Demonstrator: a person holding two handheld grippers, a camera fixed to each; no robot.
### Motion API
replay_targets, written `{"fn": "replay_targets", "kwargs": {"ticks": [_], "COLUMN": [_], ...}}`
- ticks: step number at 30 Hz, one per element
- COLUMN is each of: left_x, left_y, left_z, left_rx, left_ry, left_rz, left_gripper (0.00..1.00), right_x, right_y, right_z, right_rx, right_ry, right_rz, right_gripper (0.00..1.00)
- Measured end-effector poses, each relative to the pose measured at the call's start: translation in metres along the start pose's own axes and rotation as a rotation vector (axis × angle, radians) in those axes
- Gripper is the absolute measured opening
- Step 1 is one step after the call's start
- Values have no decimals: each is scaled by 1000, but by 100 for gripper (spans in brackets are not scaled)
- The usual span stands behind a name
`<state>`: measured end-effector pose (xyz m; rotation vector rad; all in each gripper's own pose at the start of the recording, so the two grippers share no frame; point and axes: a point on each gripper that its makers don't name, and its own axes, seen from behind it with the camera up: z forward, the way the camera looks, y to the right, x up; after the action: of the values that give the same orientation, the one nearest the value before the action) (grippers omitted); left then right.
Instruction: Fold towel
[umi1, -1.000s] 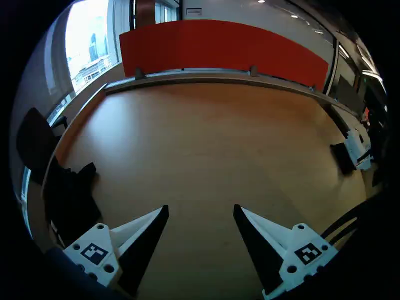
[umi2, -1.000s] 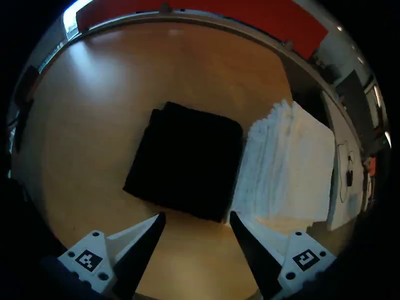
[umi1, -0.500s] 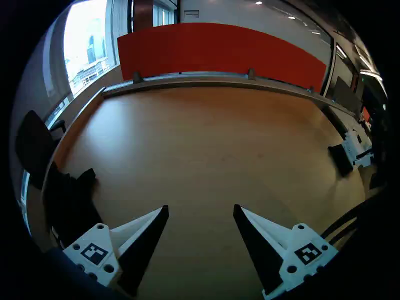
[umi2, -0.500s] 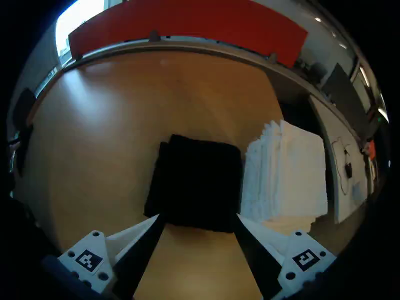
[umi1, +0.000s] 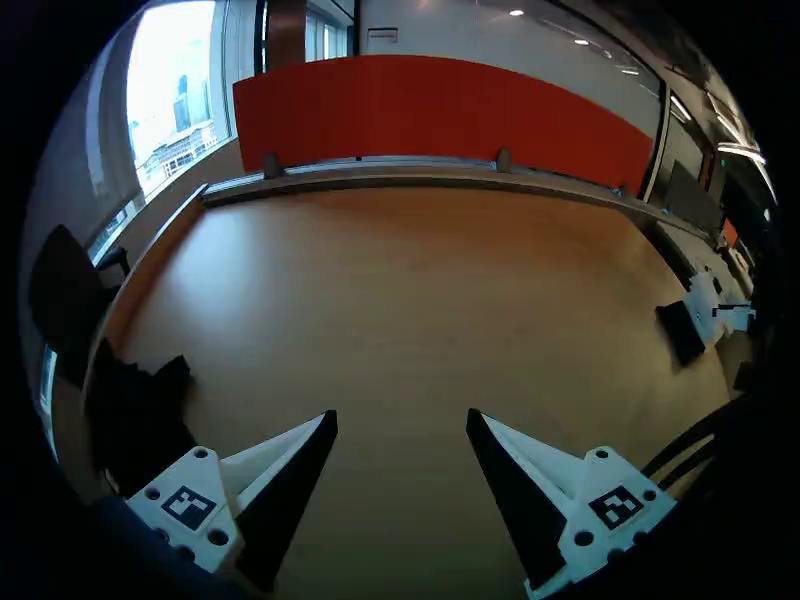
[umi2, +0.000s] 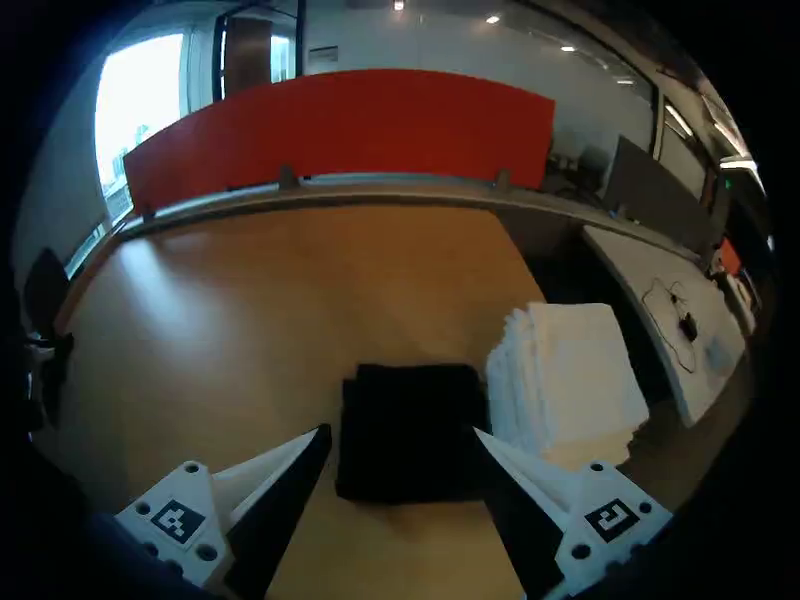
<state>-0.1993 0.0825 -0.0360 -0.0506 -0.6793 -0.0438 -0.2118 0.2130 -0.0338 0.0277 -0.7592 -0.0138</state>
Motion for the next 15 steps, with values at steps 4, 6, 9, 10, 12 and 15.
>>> {"fn": "replay_targets", "kwargs": {"ticks": [4, 6, 9, 10, 12, 15], "left_x": [5, 7, 11, 13, 16, 22], "left_y": [1, 1, 2, 3, 3, 3], "left_z": [3, 4, 5, 5, 6, 7], "left_rx": [-4, -5, -8, -9, -10, -10], "left_ry": [9, 15, 23, 27, 36, 50], "left_rz": [0, -1, -4, -6, -11, -21], "left_gripper": [96, 96, 96, 96, 96, 96], "right_x": [15, 22, 33, 37, 46, 56], "right_y": [-5, -7, -10, -11, -13, -13], "right_z": [-4, -6, -9, -10, -12, -14], "right_rx": [-4, -3, -3, -4, -9, -24], "right_ry": [75, 112, 165, 182, 218, 261], "right_rz": [32, 44, 55, 56, 59, 62], "right_gripper": [99, 99, 99, 99, 99, 99]}}
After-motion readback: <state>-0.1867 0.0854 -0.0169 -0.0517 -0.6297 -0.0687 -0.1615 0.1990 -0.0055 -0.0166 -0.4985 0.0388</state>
